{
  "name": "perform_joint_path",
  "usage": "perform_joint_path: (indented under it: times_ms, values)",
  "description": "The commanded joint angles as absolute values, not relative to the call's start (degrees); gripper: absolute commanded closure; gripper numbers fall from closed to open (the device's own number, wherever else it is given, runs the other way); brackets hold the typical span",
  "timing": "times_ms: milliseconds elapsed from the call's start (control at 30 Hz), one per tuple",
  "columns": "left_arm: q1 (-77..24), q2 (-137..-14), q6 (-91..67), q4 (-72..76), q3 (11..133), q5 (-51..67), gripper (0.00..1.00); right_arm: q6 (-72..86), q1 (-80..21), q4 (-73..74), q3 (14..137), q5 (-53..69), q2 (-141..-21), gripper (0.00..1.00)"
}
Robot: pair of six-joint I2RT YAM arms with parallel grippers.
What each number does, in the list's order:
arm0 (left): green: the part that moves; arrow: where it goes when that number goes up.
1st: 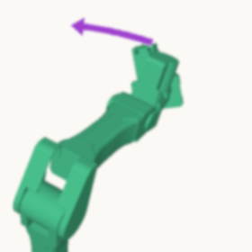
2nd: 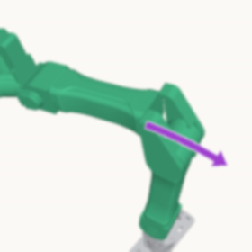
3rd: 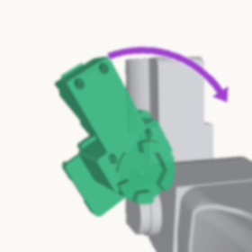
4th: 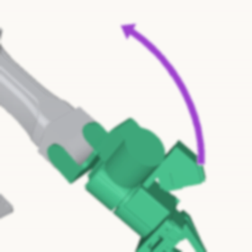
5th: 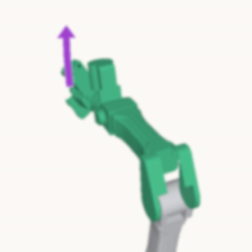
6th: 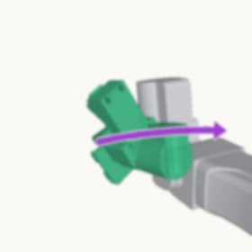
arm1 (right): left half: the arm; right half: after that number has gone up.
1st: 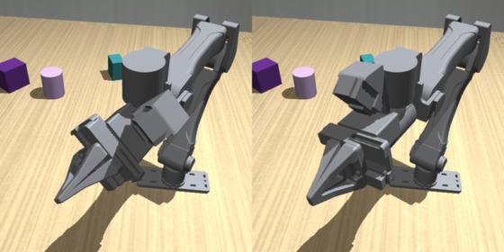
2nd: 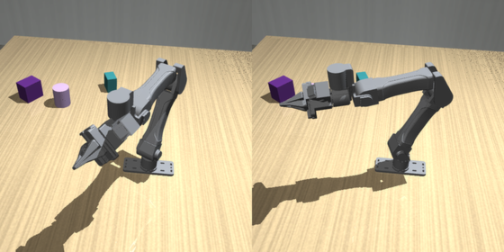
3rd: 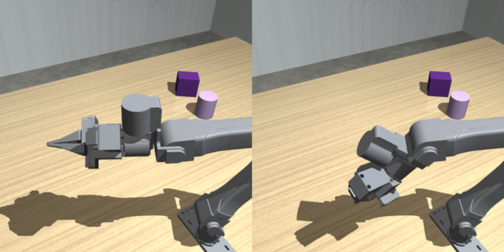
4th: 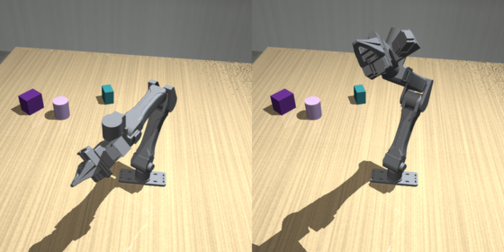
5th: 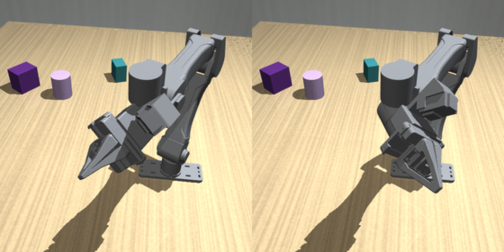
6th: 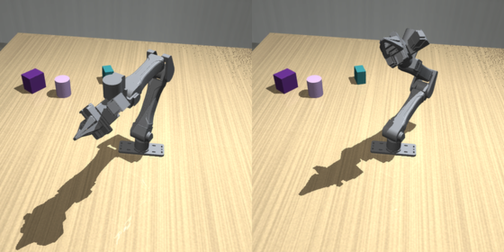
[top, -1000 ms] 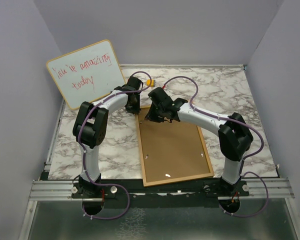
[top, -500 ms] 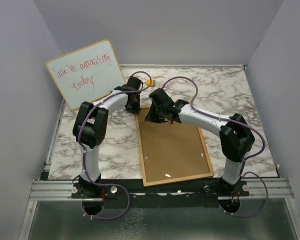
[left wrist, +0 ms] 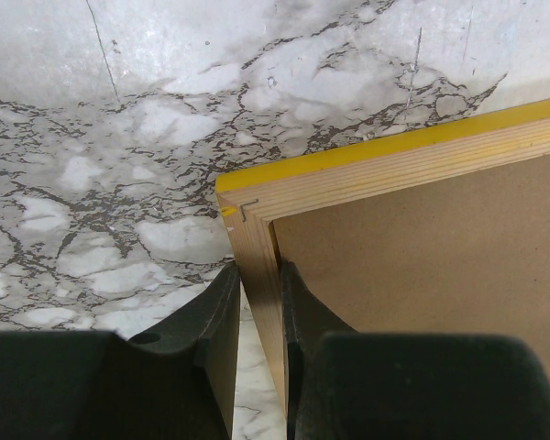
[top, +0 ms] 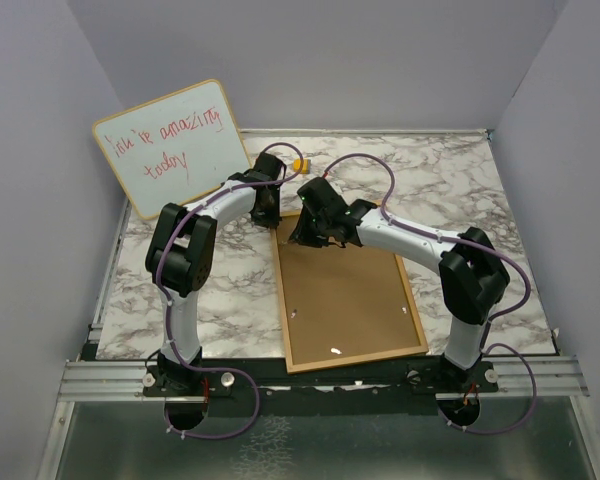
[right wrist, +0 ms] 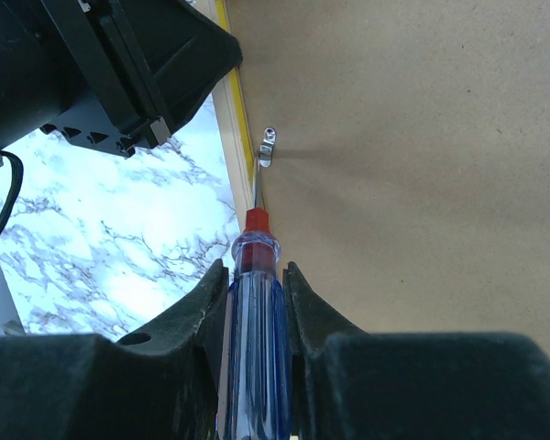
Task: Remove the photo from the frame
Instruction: Release the photo frame item from the photo frame.
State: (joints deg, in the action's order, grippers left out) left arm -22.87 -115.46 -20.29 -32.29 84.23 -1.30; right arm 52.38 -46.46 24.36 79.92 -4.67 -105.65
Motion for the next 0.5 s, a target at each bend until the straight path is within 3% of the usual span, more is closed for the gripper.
perform_joint_path:
  times_ms: [0,467]
  values:
    - [-22.5,-116.8,-18.2,-34.4,85.0,-0.1,1.0,51.6,-47.0,28.4,80.9,-5.0,-105.0,1.0]
    - [-22.6,-116.9,-18.2,-34.5,85.1,0.0,1.0,51.6,-47.2,31.2,81.9,-6.7,-104.7,1.0]
